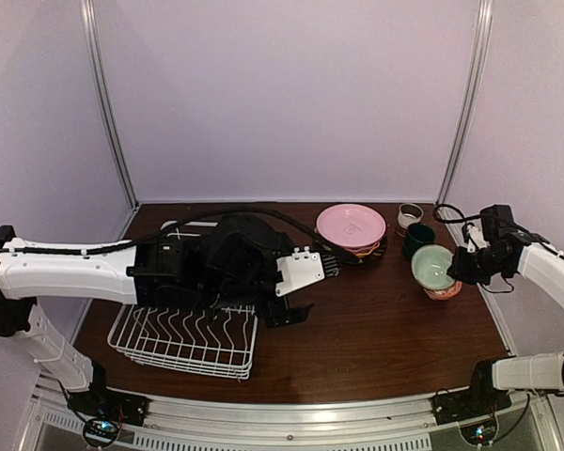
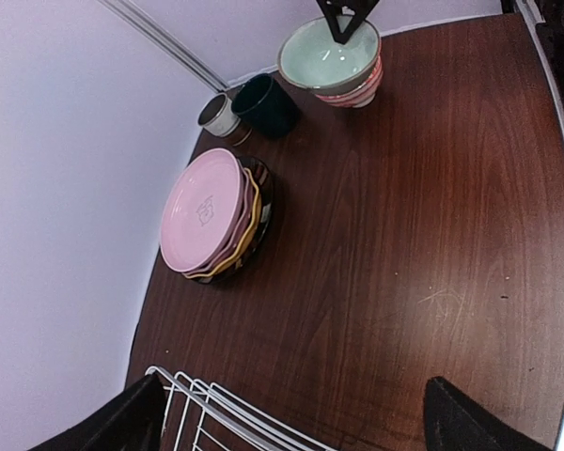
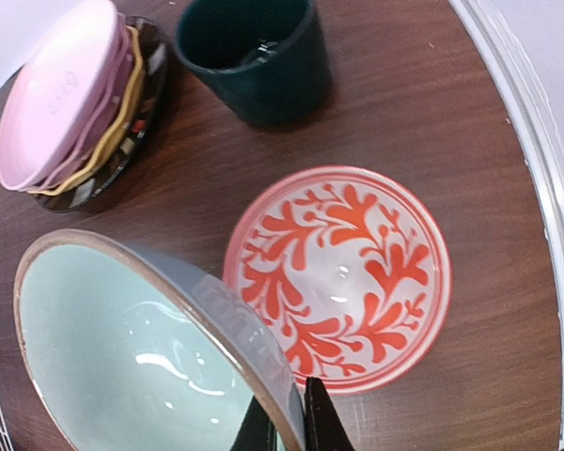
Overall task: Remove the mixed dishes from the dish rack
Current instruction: Place the bowl in the bowl.
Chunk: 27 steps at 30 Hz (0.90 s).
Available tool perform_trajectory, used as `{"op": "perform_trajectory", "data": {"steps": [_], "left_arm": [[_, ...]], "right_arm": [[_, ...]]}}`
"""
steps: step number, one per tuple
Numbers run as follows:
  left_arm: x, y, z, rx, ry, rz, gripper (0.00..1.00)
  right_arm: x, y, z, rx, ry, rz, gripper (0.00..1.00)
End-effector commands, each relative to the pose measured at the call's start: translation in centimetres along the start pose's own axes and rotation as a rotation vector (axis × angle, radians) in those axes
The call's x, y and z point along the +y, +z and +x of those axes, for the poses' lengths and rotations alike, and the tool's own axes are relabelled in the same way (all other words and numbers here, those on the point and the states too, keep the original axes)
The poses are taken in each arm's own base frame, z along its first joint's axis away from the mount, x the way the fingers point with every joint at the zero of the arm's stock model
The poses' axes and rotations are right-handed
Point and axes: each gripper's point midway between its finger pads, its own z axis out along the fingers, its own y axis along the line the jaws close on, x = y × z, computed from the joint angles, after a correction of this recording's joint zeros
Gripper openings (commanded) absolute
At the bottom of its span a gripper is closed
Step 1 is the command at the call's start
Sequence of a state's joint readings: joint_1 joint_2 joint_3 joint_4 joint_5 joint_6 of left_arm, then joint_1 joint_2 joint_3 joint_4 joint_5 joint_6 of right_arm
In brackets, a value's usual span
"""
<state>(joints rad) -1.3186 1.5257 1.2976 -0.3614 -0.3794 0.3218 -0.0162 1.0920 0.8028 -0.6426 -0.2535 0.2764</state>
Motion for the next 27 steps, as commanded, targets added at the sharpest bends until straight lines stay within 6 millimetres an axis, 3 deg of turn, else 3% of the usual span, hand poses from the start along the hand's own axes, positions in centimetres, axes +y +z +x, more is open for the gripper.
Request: {"op": "perform_trajectory", "data": {"steps": [1, 11, 27], "left_arm": [[0.6, -0.3, -1.0, -0.059, -0.041, -0.012, 0.97], [0.7, -0.3, -0.3, -0.072, -0.052, -0.008, 0.98], [0.8, 0.2, 0.7, -0.055, -0.055, -0.004, 0.97]], "right_arm": [[-2.3, -0.4, -0.2, -0.026, 0.080, 0.045, 0.00], [-6.1, 0.5, -0.8, -0.035, 0.187, 0.106, 0.00], [-6.8, 3.4, -1.3, -0.013, 0.213, 0.094, 0.07]]}}
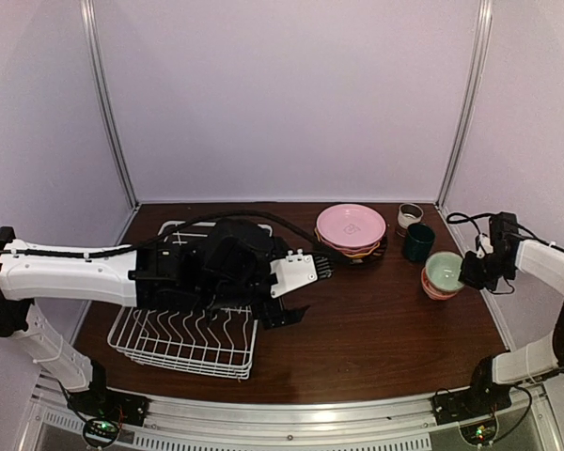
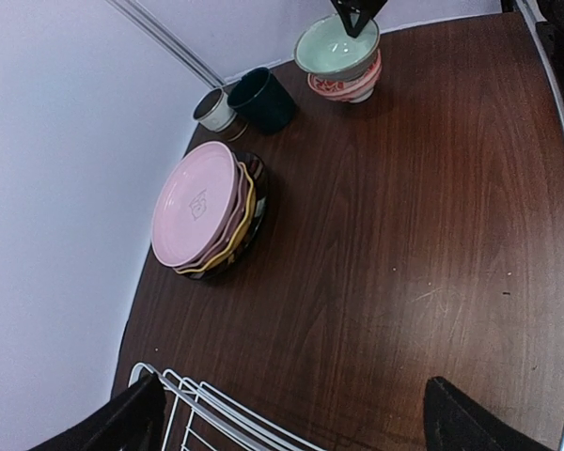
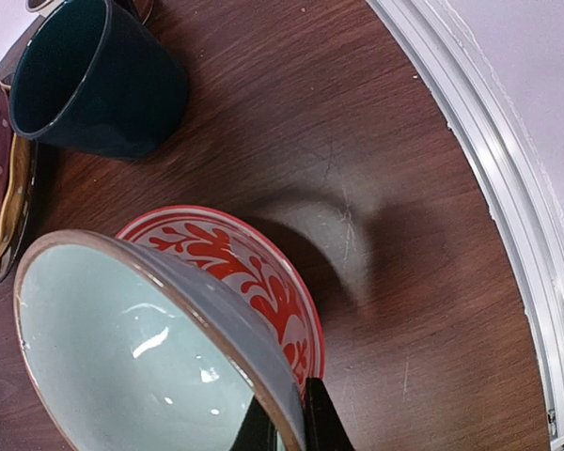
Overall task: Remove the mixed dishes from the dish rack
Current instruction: Place the bowl in the bowl.
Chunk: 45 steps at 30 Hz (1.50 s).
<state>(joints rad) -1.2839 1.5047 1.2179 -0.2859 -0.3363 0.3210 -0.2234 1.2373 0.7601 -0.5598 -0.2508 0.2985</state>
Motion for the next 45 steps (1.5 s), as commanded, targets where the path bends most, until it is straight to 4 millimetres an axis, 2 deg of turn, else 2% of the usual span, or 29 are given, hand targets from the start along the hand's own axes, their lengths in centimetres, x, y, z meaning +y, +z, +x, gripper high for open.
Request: {"op": "perform_trajectory", "data": {"steps": [1, 8, 14, 16, 18, 24, 27, 37, 42, 45], "left_arm": [[0.7, -0.4, -0.7, -0.037, -0.027, -0.009, 0.98], [0.7, -0.6, -0.8, -0.036, -0.034, -0.006, 0.97], [0.8, -0.7, -0.9, -0.041, -0.043, -0.002, 0.97], [0.8, -0.7, -0.9, -0.044, -0.046, 0.000, 0.97], [0.9, -0.6, -0.9, -0.044, -0.052, 0.001, 0.98], [0.9, -0.4, -0.9, -0.044, -0.056, 0.005, 0.97], [1.0, -0.4, -0.9, -0.046, -0.061, 0.006, 0.97], [1.4, -0.1, -1.2, -0.042, -0.070, 0.008, 0.98], [1.7, -0.2, -1.3, -0.048, -0.092, 0.013, 0.97], [1.6, -0.1, -1.3, -0.044, -0.102, 0.016, 0.97]], "right_arm": [[0.8, 0.3, -1.6, -0.052, 0.009, -0.047, 0.08], [0.7, 1.2, -1.4, -0.031, 0.005, -0.050, 0.12], [0.7, 0.9, -1.7, -0.036, 0.001, -0.045, 0.25], [0.6, 0.7, -1.7, -0.039, 0.002, -0.032, 0.33], [0.4, 0.4, -1.8, -0.050, 0.006, -0.019, 0.36], [-0.3, -0.6, -2.0, -0.085, 0.020, 0.013, 0.34], [-0.6, -0.7, -1.6, -0.082, 0.025, 0.016, 0.29], [-0.9, 1.6, 0.1, -0.023, 0.061, -0.026, 0.20], [-0.5, 1.7, 0.2, -0.028, 0.063, -0.056, 0.19], [0.0, 1.5, -0.1, -0.040, 0.067, -0.082, 0.25]]}}
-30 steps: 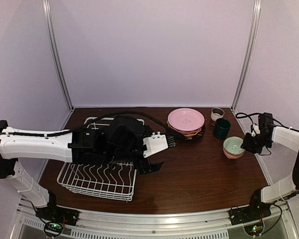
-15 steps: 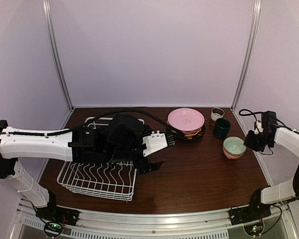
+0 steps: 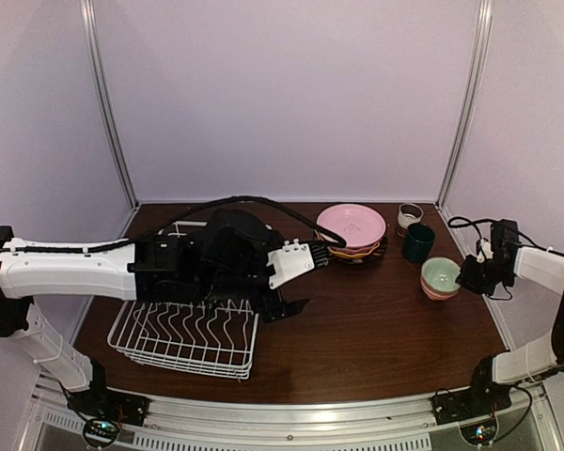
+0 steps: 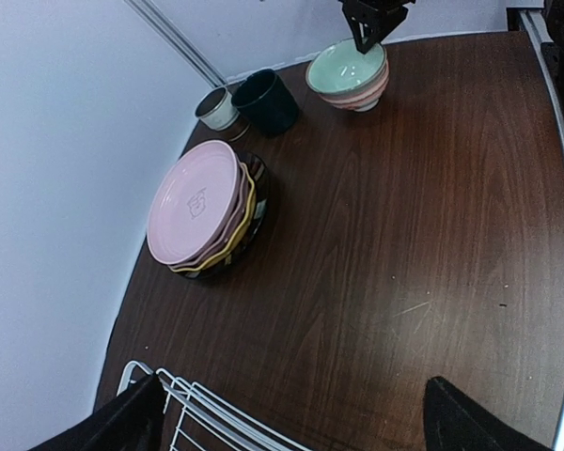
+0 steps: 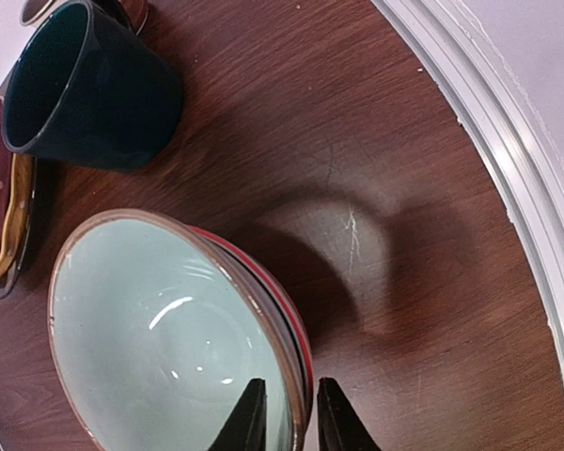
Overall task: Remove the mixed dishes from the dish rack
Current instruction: Place the bowl in the bowl.
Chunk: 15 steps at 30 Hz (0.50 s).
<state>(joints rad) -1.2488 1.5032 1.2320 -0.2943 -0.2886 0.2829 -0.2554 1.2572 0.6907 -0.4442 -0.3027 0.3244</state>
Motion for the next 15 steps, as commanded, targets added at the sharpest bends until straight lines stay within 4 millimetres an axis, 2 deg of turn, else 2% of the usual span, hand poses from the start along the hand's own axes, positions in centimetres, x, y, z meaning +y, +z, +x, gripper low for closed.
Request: {"op": "perform_trajectory", "data": {"steps": [1, 4, 7, 10, 11, 15], "left_arm": [[0.7, -0.1, -1.3, -0.032, -0.050, 0.002, 0.97], [1.3, -0.1, -1.3, -0.030, -0.095, 0.011, 0.98], [2.6, -0.6, -1.6, -0.059, -0.174, 0.023, 0.97], [4.4, -1.0, -1.7, -0.082, -0.258, 0.013, 0.97], [5.2, -1.1, -1.5, -0.085, -0.287, 0.003, 0.97], [8.2, -1.4, -1.0, -0.108, -0.457, -0.007, 0.97]], "right_arm": [[0.6, -0.1, -0.6, -0.023, 0.019, -0.046, 0.30], [1.6, -1.0, -1.6, -0.061, 0.027, -0.089, 0.42], [3.0, -2.7, -3.2, -0.119, 0.027, -0.138, 0.54], [4.5, -5.0, -4.4, -0.174, 0.015, -0.198, 0.85], [5.1, -5.7, -4.8, -0.189, 0.008, -0.218, 0.90], [7.4, -8.7, -6.1, -0.252, -0.030, -0.299, 0.99]]}}
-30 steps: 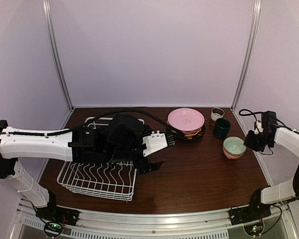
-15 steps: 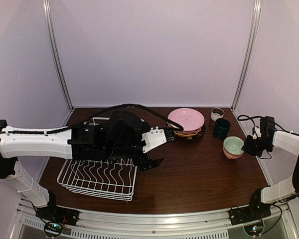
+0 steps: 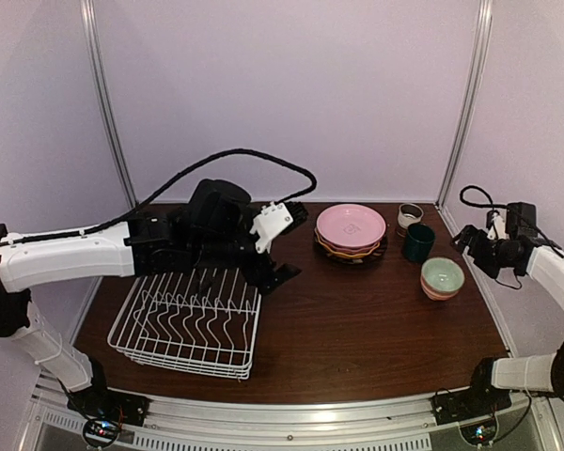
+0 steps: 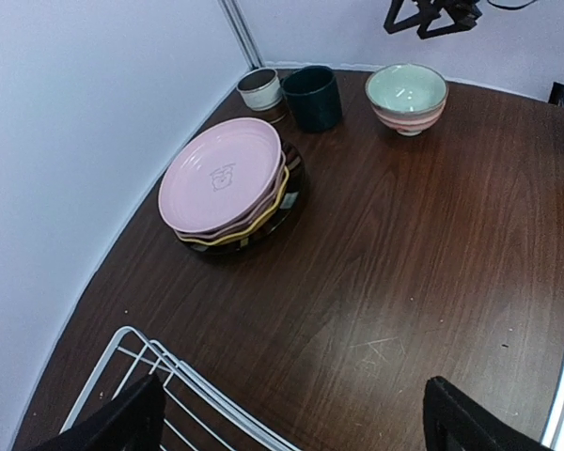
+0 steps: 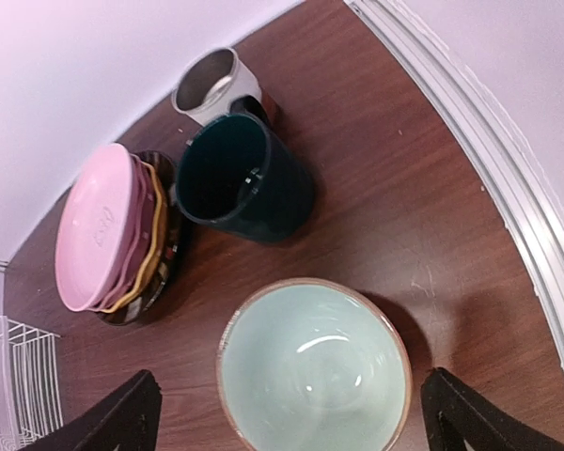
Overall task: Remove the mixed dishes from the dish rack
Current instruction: Place the bowl in the bowl, then reset both arms
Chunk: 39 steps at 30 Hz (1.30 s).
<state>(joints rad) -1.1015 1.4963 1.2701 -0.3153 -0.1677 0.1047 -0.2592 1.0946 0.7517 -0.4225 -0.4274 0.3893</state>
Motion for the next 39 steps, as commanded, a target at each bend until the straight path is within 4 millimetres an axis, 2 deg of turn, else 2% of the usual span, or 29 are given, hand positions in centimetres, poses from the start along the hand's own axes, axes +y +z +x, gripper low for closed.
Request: {"op": "perform_trajectory", "data": {"steps": [1, 5, 9, 14, 18, 21, 31, 34, 39], "left_arm": [[3.6, -1.7, -2.9, -0.107, -0.239, 0.008, 0.97], [6.6, -2.0, -2.3, -0.114, -0.400, -0.010, 0.98], [10.1, -1.9, -0.3, -0.079, -0.579, -0.008, 0.97], [12.3, -2.1, 1.1, -0.074, -0.703, 0.014, 0.97], [13.1, -2.3, 2.7, -0.042, -0.761, -0.038, 0.97], [13.2, -2.6, 4.0, -0.024, -0.800, -0.053, 0.97], [12.7, -2.6, 9.6, 0.018, -0.935, -0.138, 0.97], [12.6, -2.6, 10.9, 0.018, -0.971, -0.148, 0.97], [12.7, -2.5, 12.1, 0.025, -0.998, -0.171, 0.97]], "right_arm": [[4.1, -2.7, -2.7, -0.078, -0.048, -0.119, 1.00], [7.8, -4.4, -3.4, -0.113, -0.107, -0.189, 1.00], [11.8, -5.3, -2.3, -0.127, -0.187, -0.242, 1.00], [15.9, -5.0, 1.3, -0.127, -0.257, -0.296, 1.00], [18.7, -4.5, 5.5, -0.111, -0.326, -0.338, 1.00], [19.8, -4.1, 8.3, -0.100, -0.344, -0.362, 1.00], [21.3, -2.6, 16.7, -0.029, -0.386, -0.407, 1.00], [22.0, -2.4, 18.2, -0.010, -0.406, -0.419, 1.00], [23.0, -2.3, 19.2, 0.006, -0.435, -0.423, 1.00]]}}
